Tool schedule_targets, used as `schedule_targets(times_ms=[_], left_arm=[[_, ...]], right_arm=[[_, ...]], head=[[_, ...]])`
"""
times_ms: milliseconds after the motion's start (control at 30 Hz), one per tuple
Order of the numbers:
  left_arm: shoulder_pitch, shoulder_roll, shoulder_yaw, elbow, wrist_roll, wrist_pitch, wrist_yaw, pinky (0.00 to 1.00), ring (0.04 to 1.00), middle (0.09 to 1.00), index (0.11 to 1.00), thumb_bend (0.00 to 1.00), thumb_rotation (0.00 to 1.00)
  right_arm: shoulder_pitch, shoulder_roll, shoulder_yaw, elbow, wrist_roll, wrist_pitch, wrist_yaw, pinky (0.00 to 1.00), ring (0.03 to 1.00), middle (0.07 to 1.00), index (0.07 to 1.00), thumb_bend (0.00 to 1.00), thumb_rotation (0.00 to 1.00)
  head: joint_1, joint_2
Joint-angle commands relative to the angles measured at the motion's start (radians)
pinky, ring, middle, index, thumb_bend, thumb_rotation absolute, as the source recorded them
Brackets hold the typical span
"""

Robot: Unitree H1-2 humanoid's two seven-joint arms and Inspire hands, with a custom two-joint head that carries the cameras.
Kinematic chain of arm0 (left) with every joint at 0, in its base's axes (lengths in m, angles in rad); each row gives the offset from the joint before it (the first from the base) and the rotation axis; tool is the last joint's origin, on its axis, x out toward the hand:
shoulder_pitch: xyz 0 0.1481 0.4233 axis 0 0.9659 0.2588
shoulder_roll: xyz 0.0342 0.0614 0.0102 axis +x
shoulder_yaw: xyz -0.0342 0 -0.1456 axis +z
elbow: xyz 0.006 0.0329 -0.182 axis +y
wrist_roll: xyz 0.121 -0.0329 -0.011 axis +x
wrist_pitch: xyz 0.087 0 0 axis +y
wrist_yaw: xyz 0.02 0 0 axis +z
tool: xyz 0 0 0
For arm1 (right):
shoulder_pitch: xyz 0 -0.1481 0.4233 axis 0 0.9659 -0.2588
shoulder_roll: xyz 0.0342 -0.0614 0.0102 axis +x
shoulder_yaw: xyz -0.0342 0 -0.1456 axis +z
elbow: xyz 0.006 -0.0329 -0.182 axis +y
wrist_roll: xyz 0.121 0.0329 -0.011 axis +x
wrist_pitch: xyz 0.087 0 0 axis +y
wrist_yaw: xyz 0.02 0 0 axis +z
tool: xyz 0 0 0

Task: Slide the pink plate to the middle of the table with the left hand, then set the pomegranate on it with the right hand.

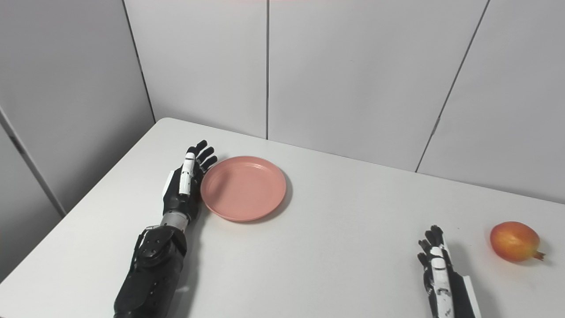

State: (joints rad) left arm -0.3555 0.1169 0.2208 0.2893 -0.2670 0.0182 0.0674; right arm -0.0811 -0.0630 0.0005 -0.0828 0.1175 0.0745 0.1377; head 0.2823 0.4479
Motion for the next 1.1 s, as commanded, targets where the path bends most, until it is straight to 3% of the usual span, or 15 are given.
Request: schedule_targets(times_ms=[0,367,1067], left_arm=[[-0.001,-0.014,-0.015,-0.01,0.007,0.032,-0.008,0.91,0.894,0.901,0.881,0.39,1.0],[0.005,-0.028,-0.071,-0.048,0.036,0.055,-0.029,0.89,0.889,0.899,0.871,0.38,1.0],[0.008,-0.102,-0.19,-0.068,0.101,0.123,-0.063,0.86,0.876,0.889,0.869,0.4,1.0]], right_arm=[[-0.02,0.005,-0.001,-0.021,0.006,-0.024,-0.002,1.0,0.996,1.0,1.0,0.19,1.0],[-0.015,0.012,0.009,-0.027,-0.011,-0.022,-0.009,1.0,0.993,1.0,1.0,0.22,1.0],[-0.012,0.043,0.02,-0.032,-0.026,-0.001,-0.033,1.0,0.989,0.998,0.997,0.27,1.0]], head=[[-0.006,0.004],[-0.03,0.015],[-0.101,0.032]])
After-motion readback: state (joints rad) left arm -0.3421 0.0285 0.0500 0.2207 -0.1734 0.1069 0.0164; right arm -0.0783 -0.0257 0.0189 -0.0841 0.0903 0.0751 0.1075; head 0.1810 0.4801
